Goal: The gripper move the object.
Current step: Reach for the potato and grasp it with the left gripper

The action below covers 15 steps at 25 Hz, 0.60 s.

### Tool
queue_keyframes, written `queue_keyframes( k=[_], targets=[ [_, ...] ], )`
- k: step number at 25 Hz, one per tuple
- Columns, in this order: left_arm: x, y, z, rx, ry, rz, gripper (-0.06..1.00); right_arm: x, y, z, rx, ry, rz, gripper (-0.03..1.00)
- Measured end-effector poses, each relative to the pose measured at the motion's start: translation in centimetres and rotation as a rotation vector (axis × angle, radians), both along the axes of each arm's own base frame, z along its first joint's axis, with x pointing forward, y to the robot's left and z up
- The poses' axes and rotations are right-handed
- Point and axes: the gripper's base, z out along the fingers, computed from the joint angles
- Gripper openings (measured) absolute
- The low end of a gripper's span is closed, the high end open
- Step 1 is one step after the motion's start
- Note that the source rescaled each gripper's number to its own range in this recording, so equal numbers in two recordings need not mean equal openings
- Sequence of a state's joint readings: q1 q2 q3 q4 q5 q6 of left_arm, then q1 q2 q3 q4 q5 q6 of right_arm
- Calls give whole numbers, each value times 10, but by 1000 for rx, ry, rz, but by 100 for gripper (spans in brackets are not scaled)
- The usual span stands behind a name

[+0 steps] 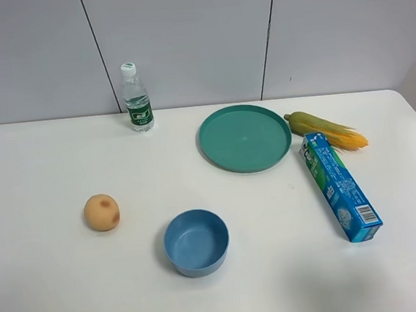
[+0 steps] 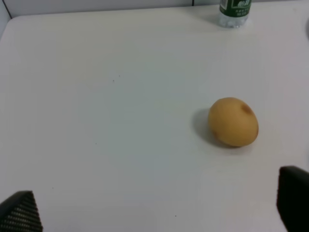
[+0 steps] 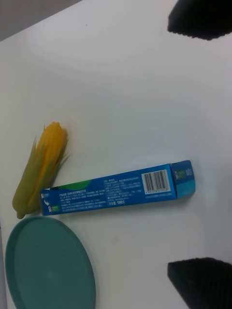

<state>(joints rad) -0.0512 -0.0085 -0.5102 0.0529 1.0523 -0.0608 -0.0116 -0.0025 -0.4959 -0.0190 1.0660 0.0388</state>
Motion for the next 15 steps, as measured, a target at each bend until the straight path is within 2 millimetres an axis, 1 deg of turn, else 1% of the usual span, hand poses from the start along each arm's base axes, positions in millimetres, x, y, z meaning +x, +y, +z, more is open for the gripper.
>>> queue_keyframes(
  k=[15],
  targets=[
    [0, 0, 0, 0, 0, 0, 100, 0, 0, 0, 0, 0, 0, 100]
  ],
)
